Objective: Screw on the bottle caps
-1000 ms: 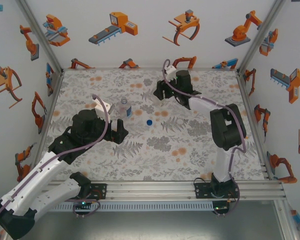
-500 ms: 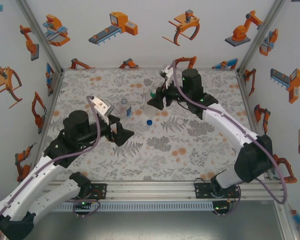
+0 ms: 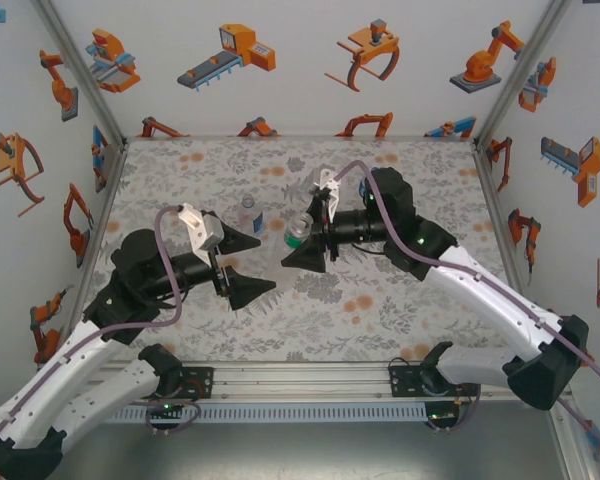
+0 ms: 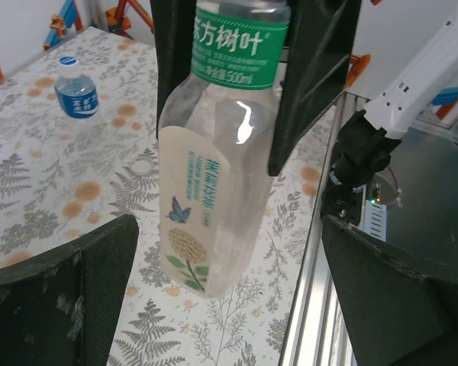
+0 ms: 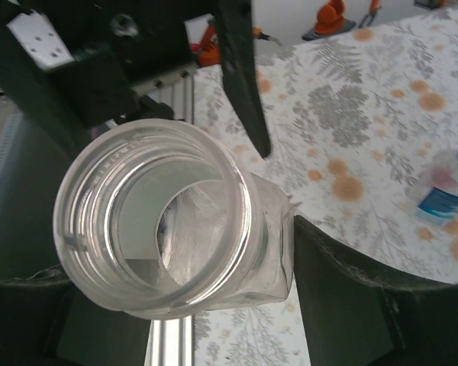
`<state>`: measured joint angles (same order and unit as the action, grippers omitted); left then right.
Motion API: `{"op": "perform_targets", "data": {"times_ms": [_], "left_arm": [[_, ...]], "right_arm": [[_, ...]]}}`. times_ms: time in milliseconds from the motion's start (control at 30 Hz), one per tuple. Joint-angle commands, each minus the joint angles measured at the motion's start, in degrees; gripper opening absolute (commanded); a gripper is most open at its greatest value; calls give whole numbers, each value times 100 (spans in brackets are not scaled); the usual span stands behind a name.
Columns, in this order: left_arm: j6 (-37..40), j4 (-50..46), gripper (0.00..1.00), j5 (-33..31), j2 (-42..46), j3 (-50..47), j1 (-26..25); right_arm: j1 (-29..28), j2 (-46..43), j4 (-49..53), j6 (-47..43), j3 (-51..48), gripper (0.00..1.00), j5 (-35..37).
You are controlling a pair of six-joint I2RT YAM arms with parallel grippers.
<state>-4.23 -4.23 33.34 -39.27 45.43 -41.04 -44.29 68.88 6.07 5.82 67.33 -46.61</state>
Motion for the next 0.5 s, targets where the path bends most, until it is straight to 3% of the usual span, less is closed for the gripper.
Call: {"op": "perform_targets", "data": {"times_ms": [0,200,467], "left_arm": [[36,-45,97,524,-227,161,-67],[2,79,100,733,-319,197,-172],[-362,630,84,1155,-389,73,-216]], "right_arm": [[-133,-87,-541,646,7,31,-313],[-273,-44,-1123,1073,158,31,-419],[-361,74,-1702,1527,254,31,-488]]}}
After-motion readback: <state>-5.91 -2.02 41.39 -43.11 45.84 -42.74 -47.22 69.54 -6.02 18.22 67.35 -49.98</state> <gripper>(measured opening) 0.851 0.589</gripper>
